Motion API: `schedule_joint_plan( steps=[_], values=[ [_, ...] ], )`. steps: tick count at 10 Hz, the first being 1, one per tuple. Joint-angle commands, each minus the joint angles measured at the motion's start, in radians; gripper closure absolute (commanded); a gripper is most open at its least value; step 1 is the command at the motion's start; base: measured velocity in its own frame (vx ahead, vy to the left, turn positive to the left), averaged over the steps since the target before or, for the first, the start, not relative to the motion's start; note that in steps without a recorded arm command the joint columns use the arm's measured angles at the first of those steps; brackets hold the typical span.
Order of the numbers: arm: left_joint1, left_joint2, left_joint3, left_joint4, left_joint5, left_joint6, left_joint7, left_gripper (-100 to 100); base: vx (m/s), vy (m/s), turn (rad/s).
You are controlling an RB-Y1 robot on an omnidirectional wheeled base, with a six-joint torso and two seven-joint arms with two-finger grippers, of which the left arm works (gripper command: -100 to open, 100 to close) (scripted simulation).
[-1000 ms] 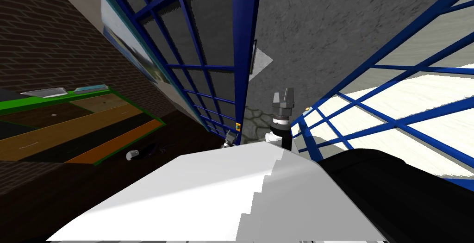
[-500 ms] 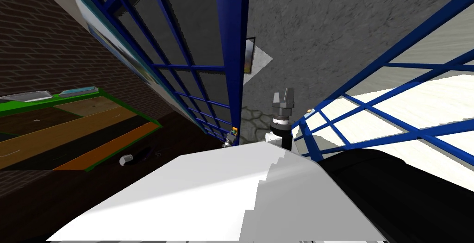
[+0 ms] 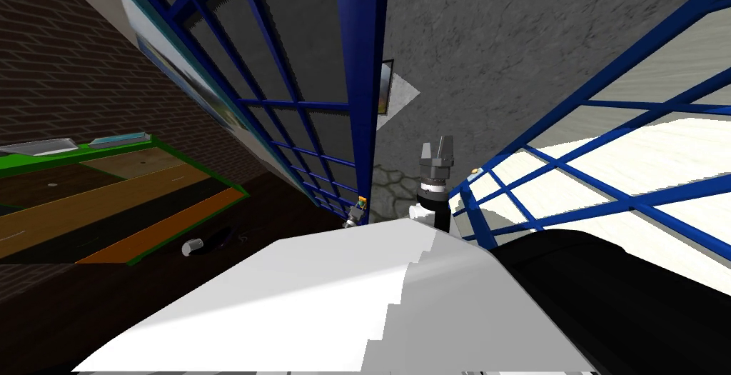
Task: Push the door open
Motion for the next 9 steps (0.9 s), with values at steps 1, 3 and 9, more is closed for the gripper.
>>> schedule_joint_plan(
  steps=[1, 3, 9],
  values=[
    [-0.001, 0.005, 0.010, 0.001, 0.006, -0.001, -0.003, 100, 0.057, -0.060, 0.018],
    [-0.001, 0.009, 0.019, 0.001, 0.010, -0.002, -0.006, 100, 0.101, -0.099, 0.027],
    [-0.004, 0.023, 0.064, 0.005, 0.036, -0.007, -0.019, 100, 0.137, -0.132, 0.031]
  ],
)
